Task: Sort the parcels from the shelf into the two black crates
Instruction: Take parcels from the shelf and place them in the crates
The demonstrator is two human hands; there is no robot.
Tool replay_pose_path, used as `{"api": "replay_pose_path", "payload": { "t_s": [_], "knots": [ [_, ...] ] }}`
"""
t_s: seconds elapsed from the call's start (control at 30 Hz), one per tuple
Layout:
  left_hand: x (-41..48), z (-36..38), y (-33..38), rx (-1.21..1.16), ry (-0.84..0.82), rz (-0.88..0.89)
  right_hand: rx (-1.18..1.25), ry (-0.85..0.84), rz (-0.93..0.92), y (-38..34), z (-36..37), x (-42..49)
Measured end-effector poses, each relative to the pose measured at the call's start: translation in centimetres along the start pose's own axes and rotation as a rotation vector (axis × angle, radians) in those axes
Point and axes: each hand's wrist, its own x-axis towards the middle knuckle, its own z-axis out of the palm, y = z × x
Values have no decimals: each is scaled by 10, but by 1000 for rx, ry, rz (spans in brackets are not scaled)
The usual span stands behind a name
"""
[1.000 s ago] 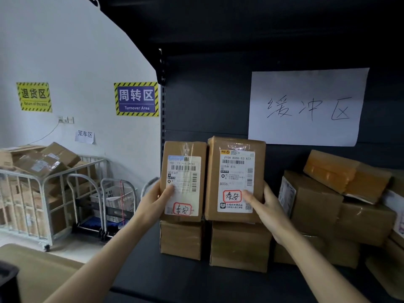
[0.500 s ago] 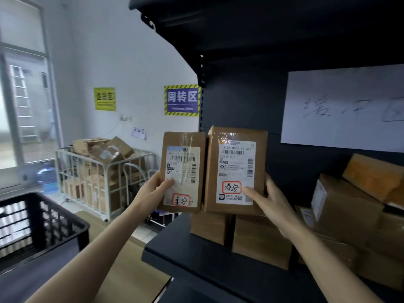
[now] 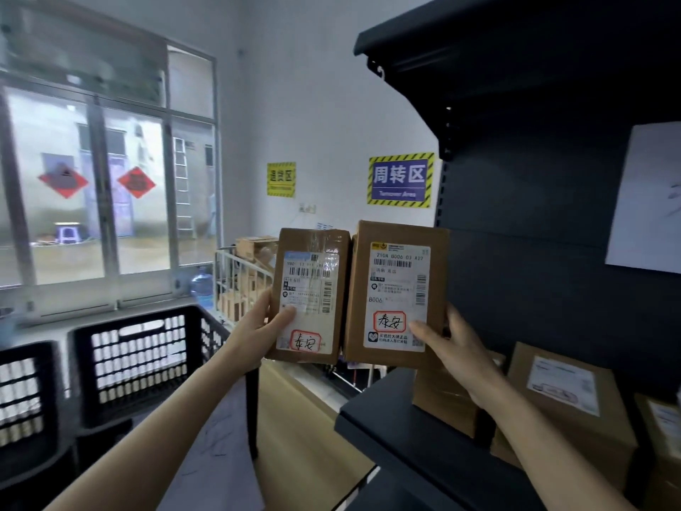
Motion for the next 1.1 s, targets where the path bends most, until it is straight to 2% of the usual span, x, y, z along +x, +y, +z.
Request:
{"api": "replay_pose_path", "payload": {
  "t_s": [0.6, 0.83, 1.1],
  "knots": [
    [-19, -219, -46, 103, 212, -59, 105, -202, -86, -48, 220, 54],
    [-18, -291, -74, 105, 235, -91, 154, -241, -57, -60, 300, 71],
    [-14, -340, -106, 72, 207, -95, 197, -310, -57, -55, 360, 96]
  ]
}}
